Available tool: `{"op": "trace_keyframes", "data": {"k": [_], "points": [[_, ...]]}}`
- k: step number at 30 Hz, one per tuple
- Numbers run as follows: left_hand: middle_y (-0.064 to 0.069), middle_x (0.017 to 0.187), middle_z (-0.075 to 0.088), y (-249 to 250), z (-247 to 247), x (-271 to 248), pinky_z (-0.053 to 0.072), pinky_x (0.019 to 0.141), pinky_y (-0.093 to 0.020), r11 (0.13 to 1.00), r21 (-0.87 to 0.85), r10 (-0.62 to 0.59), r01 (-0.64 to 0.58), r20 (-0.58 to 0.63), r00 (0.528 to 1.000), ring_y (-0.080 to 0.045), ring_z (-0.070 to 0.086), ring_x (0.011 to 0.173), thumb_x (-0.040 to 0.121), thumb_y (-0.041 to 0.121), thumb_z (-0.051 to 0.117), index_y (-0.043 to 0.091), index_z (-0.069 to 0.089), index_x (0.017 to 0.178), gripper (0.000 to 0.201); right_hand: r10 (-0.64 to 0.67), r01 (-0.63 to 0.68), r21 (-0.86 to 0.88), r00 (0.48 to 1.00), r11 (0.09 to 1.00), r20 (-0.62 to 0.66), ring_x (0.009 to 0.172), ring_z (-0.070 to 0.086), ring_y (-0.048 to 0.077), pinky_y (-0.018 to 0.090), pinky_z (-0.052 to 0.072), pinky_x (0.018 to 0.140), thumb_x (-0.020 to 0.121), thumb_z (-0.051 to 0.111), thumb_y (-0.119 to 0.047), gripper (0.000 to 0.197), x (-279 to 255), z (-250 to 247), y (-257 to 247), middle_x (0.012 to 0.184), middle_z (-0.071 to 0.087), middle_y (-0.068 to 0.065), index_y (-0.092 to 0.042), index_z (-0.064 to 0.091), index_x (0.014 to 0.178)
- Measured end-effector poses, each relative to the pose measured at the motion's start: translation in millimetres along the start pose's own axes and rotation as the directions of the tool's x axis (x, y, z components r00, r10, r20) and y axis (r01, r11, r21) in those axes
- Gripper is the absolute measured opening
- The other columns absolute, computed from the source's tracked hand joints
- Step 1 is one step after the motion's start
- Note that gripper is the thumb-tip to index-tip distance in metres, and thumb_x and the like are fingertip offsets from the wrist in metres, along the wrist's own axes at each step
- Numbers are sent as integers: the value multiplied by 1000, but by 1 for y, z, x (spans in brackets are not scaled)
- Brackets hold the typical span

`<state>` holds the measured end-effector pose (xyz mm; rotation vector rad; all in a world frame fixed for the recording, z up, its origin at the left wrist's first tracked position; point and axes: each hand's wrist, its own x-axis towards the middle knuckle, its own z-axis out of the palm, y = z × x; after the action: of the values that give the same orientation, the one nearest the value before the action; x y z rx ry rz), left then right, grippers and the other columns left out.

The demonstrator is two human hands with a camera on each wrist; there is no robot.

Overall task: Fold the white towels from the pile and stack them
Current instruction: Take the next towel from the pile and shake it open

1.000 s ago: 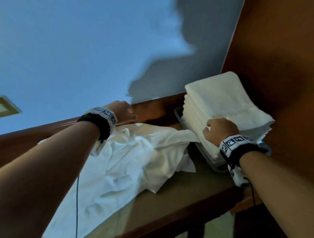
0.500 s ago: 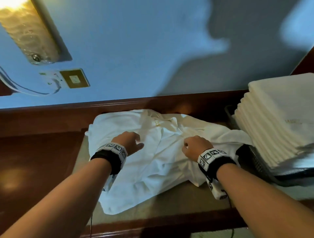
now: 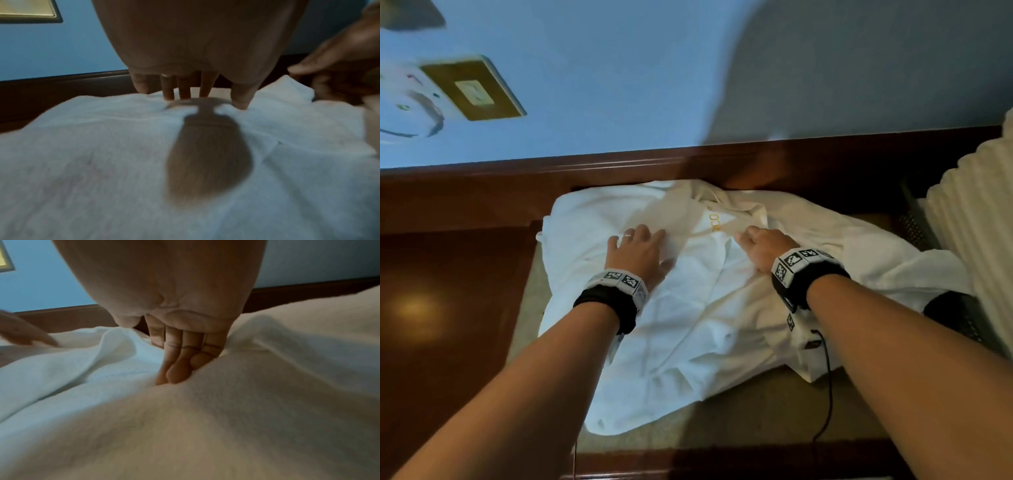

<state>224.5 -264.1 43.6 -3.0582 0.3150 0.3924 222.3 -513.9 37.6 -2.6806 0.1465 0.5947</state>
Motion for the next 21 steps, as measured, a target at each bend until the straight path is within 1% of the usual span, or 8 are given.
{"op": "trace_keyframes", "data": {"k": [2,4,7,9,11,14,18,21], "points": [[-7,125,56,-2,0,-7,36,100,-48,1000,-14,-12,11,-62,998,-34,48,123,96,49,50,25,54,126,39,13,-12,98,1000,995,-11,100,63,34,39,47,90,99,29,-60,55,2,-6,-4,104,67,19,-19,60,80],[-4,113,62,-5,-4,-13,38,92,-44,994,-111,-6,0,-49,999,-33,53,115,98,42,50,22,57,111,25,27,-24,124,999,992,-29,88,64,33,37,50,84,95,38,-63,53,0,-15,-14,89,67,17,-21,51,64],[-3,95,63,-3,-8,-19,42,77,-36,960,-279,51,-22,95,994,-31,61,92,97,38,56,24,53,89,16,40,-24,139,993,990,-109,83,62,31,30,47,73,87,63,-45,34,-2,-35,-29,84,66,10,-15,64,72],[-1,80,61,-6,-22,-36,49,69,-34,909,-413,118,-52,137,984,-28,59,77,95,42,58,23,50,74,30,-33,53,118,985,992,-167,86,62,27,28,49,75,86,64,-21,13,-14,-59,-54,83,68,7,-11,70,82],[-2,71,57,-13,-42,-54,48,65,-33,885,-452,176,-114,98,979,-26,56,69,93,54,56,19,50,67,43,-89,125,137,967,983,-240,83,59,23,26,46,74,86,59,-9,14,-29,-84,-82,75,63,-1,-17,70,83],[0,79,63,-39,-80,-77,53,75,-40,865,-464,159,-190,-105,982,-23,60,78,84,65,52,24,59,72,43,-212,268,124,914,956,-345,84,57,22,23,39,73,88,54,-6,20,-62,-111,-130,80,59,-3,-19,69,90],[2,94,66,-87,-141,-97,47,77,-33,835,-464,56,-295,-462,885,-20,61,86,92,37,68,21,69,94,16,-420,455,22,838,890,-348,80,49,16,22,35,73,87,46,0,35,-122,-126,-203,83,52,-6,-19,67,107],[-2,115,59,-124,-180,-123,47,89,-34,801,-488,69,-348,-501,863,-20,57,93,86,32,74,28,62,129,45,-528,558,-34,762,829,-374,71,46,12,24,34,64,84,45,3,37,-183,-127,-253,74,43,-13,-17,65,108]]}}
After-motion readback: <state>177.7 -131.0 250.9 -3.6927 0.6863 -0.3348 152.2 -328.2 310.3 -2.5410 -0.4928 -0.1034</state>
